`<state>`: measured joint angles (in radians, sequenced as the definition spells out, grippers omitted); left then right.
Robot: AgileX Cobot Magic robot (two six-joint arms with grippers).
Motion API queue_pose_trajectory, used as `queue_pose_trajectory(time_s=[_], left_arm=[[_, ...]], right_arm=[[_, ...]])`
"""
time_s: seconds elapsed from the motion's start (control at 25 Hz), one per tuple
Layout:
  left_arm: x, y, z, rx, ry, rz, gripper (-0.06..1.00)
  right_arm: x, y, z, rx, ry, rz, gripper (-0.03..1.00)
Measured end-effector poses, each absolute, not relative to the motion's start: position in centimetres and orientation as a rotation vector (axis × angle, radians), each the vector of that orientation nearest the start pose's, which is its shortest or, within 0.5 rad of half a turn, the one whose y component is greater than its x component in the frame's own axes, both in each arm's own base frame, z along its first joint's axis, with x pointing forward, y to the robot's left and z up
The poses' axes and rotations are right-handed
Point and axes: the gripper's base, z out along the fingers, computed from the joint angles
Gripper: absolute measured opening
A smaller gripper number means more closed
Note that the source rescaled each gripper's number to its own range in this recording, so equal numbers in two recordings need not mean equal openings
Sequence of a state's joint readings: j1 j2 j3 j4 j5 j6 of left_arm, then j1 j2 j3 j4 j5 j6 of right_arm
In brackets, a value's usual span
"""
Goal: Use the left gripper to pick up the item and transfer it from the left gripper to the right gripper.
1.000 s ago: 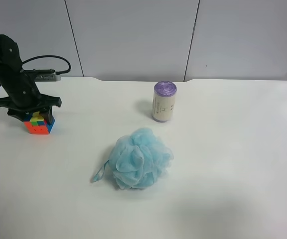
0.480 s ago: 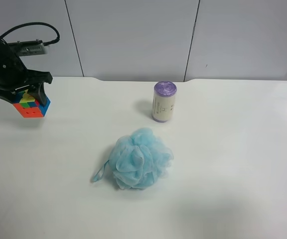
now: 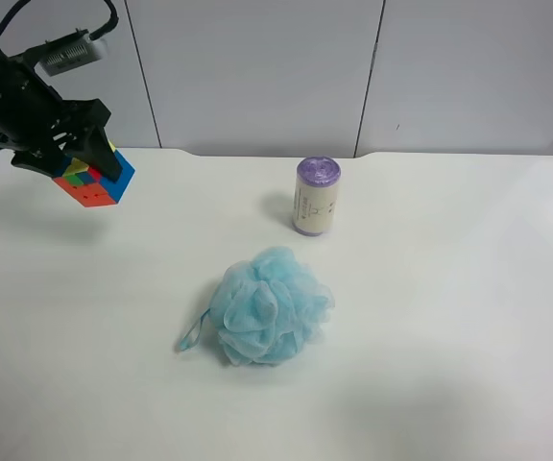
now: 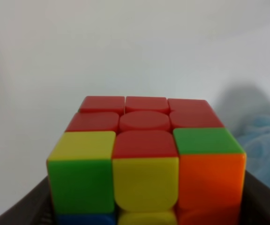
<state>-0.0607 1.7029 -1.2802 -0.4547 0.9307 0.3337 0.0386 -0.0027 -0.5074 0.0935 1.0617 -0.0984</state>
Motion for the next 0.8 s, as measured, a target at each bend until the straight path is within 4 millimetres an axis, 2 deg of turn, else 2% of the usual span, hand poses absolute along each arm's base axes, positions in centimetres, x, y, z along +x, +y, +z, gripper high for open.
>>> queue_pose_trajectory(time_s=[0.32, 0.8], left_arm=[[32.0, -6.9, 26.9, 0.375, 2.574, -0.602, 0.0], [25.7, -8.6, 27.1, 0.611, 2.19, -0.871, 0.0]], right_arm=[[-0.7, 0.7, 28.0, -0.144, 2.027, 0.074, 1.0], [-0.7, 0.7, 28.0, -0.144, 2.027, 0.074, 1.0]])
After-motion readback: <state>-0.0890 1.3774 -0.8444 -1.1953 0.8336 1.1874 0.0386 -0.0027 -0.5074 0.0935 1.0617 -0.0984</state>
